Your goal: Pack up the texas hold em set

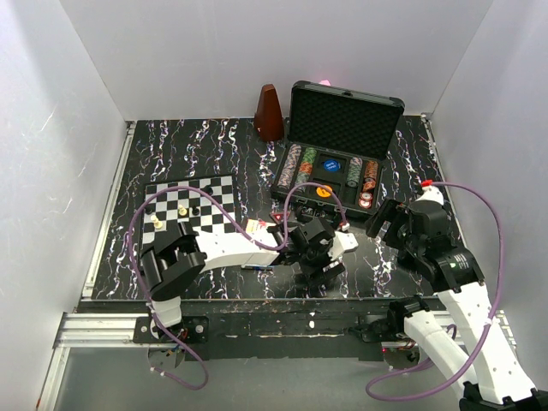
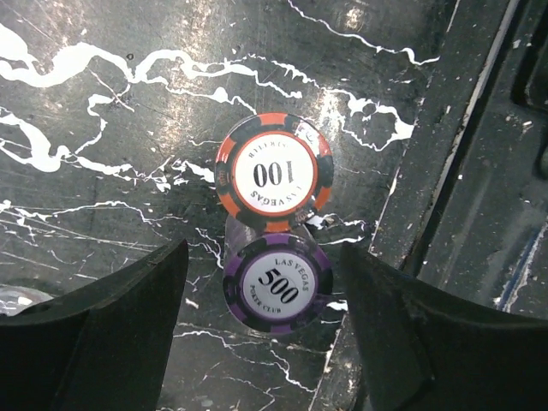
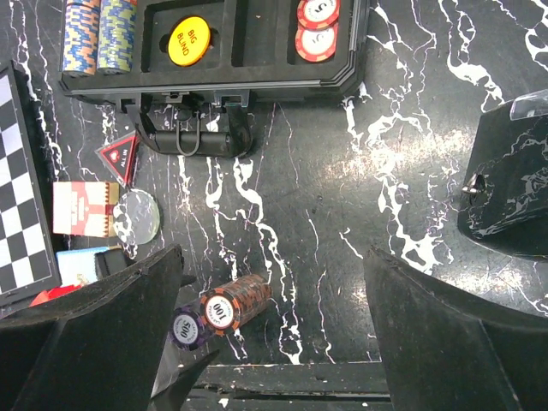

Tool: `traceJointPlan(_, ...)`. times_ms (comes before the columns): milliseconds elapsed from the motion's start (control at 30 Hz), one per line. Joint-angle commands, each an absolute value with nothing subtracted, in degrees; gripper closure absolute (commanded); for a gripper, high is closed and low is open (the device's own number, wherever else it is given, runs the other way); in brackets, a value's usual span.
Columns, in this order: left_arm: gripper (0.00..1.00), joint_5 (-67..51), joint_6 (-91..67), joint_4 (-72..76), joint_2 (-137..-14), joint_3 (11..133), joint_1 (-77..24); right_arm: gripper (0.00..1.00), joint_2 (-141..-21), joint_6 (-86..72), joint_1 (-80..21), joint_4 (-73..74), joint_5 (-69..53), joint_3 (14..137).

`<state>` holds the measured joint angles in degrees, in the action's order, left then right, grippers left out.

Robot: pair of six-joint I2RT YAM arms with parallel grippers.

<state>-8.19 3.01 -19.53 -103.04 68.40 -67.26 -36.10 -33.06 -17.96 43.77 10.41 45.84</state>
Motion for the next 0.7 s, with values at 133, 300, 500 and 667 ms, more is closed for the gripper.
traceJointPlan(133, 0.65, -8.4, 2.6, -20.3, -104.4, 70.8, -67.3, 0.07, -35.0, -32.6, -17.7, 44.7, 12.7, 47.1)
traceJointPlan(300, 1.0, -8.4, 2.2, -21.2, -100.8, 68.5, -67.3, 0.07, -34.8, -32.1, -17.6, 45.9, 12.5, 48.5)
traceJointPlan(500, 1.0, -7.2, 3.4, -16.4, -86.2, 60.8, -67.2, 0.02, -34.5, -30.6, -17.7, 47.8, 8.2, 49.0)
traceJointPlan(667, 1.0, -14.0, 7.9, -12.4, -73.9, 56.0, -65.4, 0.03, -35.2, -30.2, -17.7, 45.6, -11.4, 47.4)
